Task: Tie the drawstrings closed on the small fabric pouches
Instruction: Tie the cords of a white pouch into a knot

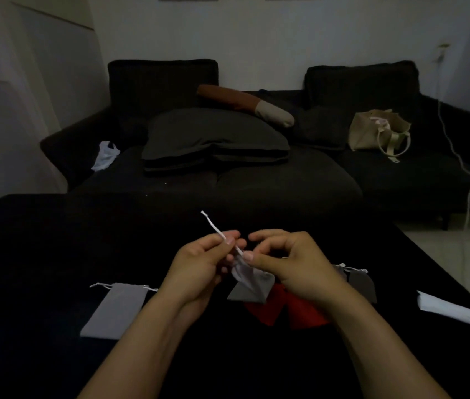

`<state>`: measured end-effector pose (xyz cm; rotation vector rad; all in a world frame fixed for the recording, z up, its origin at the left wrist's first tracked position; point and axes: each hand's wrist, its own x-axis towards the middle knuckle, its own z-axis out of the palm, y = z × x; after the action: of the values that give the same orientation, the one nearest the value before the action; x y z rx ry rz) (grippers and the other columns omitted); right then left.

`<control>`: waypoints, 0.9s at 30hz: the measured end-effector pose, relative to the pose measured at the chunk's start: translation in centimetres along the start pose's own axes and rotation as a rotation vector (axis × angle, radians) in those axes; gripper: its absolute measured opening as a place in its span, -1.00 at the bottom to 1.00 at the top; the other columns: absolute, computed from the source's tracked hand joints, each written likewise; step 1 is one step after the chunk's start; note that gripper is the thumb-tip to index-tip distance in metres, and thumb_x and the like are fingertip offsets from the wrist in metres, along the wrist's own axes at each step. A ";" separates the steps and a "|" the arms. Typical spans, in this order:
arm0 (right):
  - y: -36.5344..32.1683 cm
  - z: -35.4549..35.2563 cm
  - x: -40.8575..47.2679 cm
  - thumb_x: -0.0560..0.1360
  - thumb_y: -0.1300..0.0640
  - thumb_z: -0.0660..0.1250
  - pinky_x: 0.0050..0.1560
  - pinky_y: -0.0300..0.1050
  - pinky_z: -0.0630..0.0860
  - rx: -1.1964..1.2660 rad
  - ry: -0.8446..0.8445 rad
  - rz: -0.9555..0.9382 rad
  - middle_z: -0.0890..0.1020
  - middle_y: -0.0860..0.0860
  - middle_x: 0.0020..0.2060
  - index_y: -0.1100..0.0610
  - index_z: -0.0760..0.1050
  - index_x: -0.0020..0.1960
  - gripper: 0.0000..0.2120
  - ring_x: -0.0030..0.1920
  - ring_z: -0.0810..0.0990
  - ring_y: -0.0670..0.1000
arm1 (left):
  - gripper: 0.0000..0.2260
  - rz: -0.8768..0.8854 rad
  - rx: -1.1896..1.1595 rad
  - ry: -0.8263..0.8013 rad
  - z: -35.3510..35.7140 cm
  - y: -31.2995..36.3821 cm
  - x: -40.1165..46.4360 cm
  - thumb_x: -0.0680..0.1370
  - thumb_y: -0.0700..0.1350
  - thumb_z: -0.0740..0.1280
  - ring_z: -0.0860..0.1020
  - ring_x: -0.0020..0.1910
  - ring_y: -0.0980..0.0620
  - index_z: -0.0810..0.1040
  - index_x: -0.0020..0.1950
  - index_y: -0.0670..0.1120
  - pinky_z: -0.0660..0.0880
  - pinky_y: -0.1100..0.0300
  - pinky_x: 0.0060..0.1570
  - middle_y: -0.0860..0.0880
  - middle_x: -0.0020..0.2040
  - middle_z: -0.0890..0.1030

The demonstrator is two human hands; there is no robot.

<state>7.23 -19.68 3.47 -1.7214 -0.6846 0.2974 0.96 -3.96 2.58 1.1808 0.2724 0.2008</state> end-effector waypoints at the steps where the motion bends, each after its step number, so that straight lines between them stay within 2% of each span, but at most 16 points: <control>1: -0.1 -0.2 0.0 0.43 0.18 0.49 0.28 -0.11 0.48 0.006 -0.049 0.007 0.64 -0.04 0.13 0.07 0.70 -0.23 -0.93 0.19 0.57 -0.20 | -0.84 -0.010 -0.055 -0.032 -0.1 0.2 0.0 0.60 -0.25 0.27 0.60 -0.36 0.17 0.62 0.08 -0.13 0.54 0.32 -0.37 -0.05 -0.14 0.74; 3: 0.1 -0.2 -0.1 0.48 0.25 0.43 0.32 -0.10 0.47 0.100 -0.147 0.003 0.64 0.03 0.20 0.25 0.69 -0.12 -0.93 0.27 0.56 -0.11 | -0.80 -0.023 -0.097 -0.118 -0.5 0.6 -0.1 0.57 -0.28 0.28 0.53 -0.44 0.19 0.56 0.17 -0.15 0.57 0.30 -0.34 -0.03 -0.21 0.71; 5: 0.1 -0.1 -0.4 0.49 0.27 0.40 0.24 -0.13 0.53 0.244 -0.206 0.012 0.67 0.11 0.16 0.35 0.64 -0.08 -0.87 0.21 0.62 -0.01 | -0.71 -0.048 -0.076 -0.233 -1.0 0.8 -0.2 0.49 -0.25 0.34 0.50 -0.44 0.18 0.53 0.22 -0.17 0.59 0.28 -0.27 -0.05 -0.23 0.67; 9: -0.1 -0.1 -0.6 0.40 0.16 0.44 0.02 -0.09 0.60 0.445 -0.190 0.098 0.70 0.30 -0.05 0.35 0.65 -0.04 -0.74 0.00 0.70 0.17 | -0.62 -0.088 0.063 -0.382 -1.9 1.2 -0.5 0.45 -0.22 0.43 0.55 -0.33 0.13 0.52 0.27 -0.17 0.55 0.26 -0.17 -0.12 -0.16 0.66; 12: 0.3 0.0 -0.4 0.40 0.26 0.46 -0.19 -0.23 0.57 0.403 -0.110 0.135 0.72 0.23 -0.16 0.27 0.68 -0.11 -0.90 -0.15 0.71 0.06 | -0.64 -0.034 0.159 -0.355 -2.4 1.7 -0.5 0.46 -0.20 0.43 0.56 -0.31 0.11 0.54 0.25 -0.14 0.54 0.25 -0.20 -0.11 -0.19 0.66; 14: 0.7 0.1 -0.4 0.41 0.31 0.47 -0.22 -0.21 0.58 0.421 -0.131 0.172 0.72 0.20 -0.16 0.21 0.66 -0.09 -0.91 -0.15 0.71 0.06 | -0.67 -0.017 0.210 -0.357 -2.5 2.0 -0.7 0.48 -0.20 0.42 0.58 -0.31 0.11 0.54 0.24 -0.14 0.54 0.26 -0.23 -0.14 -0.18 0.66; 17: 0.8 -0.1 -0.1 0.38 0.27 0.50 -0.03 -0.05 0.62 0.418 -0.200 0.232 0.71 0.21 -0.03 0.17 0.64 0.04 -0.77 0.02 0.71 0.16 | -0.71 0.008 0.314 -0.352 -2.6 2.3 -1.0 0.51 -0.22 0.40 0.61 -0.29 0.09 0.53 0.23 -0.17 0.52 0.24 -0.19 -0.21 -0.10 0.69; 20: 0.8 0.3 0.0 0.38 0.20 0.47 0.13 0.06 0.59 0.303 -0.223 0.226 0.72 0.17 -0.03 0.14 0.69 0.00 -0.80 0.06 0.70 0.14 | -0.75 0.067 0.452 -0.335 -2.6 2.3 -1.1 0.54 -0.25 0.37 0.65 -0.23 0.06 0.53 0.21 -0.16 0.56 0.24 -0.14 -0.17 -0.12 0.72; 21: 0.8 0.5 0.0 0.36 0.19 0.46 0.07 0.03 0.61 0.245 -0.184 0.220 0.73 0.15 -0.09 0.13 0.70 -0.05 -0.83 0.00 0.71 0.11 | -0.78 0.093 0.500 -0.311 -2.4 2.3 -1.1 0.55 -0.27 0.36 0.67 -0.21 0.04 0.54 0.20 -0.15 0.57 0.25 -0.13 -0.17 -0.13 0.72; 22: 0.8 0.6 -0.1 0.35 0.21 0.45 -0.07 -0.06 0.63 0.184 -0.128 0.208 0.73 0.12 -0.18 0.13 0.71 -0.12 -0.88 -0.13 0.71 0.06 | -0.80 0.120 0.531 -0.276 -2.3 2.1 -1.0 0.56 -0.29 0.35 0.68 -0.19 0.03 0.56 0.17 -0.14 0.57 0.26 -0.12 -0.18 -0.13 0.72; 24: 0.7 0.7 -0.1 0.39 0.28 0.42 -0.33 -0.26 0.52 0.106 -0.053 0.182 0.68 0.05 -0.35 0.13 0.70 -0.25 -0.88 -0.35 0.61 -0.10 | -0.85 0.181 0.542 -0.185 -2.0 1.7 -0.9 0.54 -0.33 0.37 0.70 -0.19 0.02 0.61 0.08 -0.17 0.57 0.30 -0.17 -0.18 -0.16 0.72; 27: 0.6 0.9 -0.1 0.44 0.25 0.35 -0.38 -0.31 0.43 0.092 -0.080 0.190 0.61 -0.02 -0.42 0.11 0.67 -0.30 -0.81 -0.42 0.52 -0.19 | -0.87 0.279 0.507 -0.083 -1.7 1.2 -0.5 0.49 -0.38 0.40 0.70 -0.18 0.06 0.65 -0.05 -0.19 0.56 0.33 -0.19 -0.12 -0.16 0.73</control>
<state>6.82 -19.10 2.64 -1.6956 -0.5570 0.5248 -0.09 -2.21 3.11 1.7274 0.0829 0.3380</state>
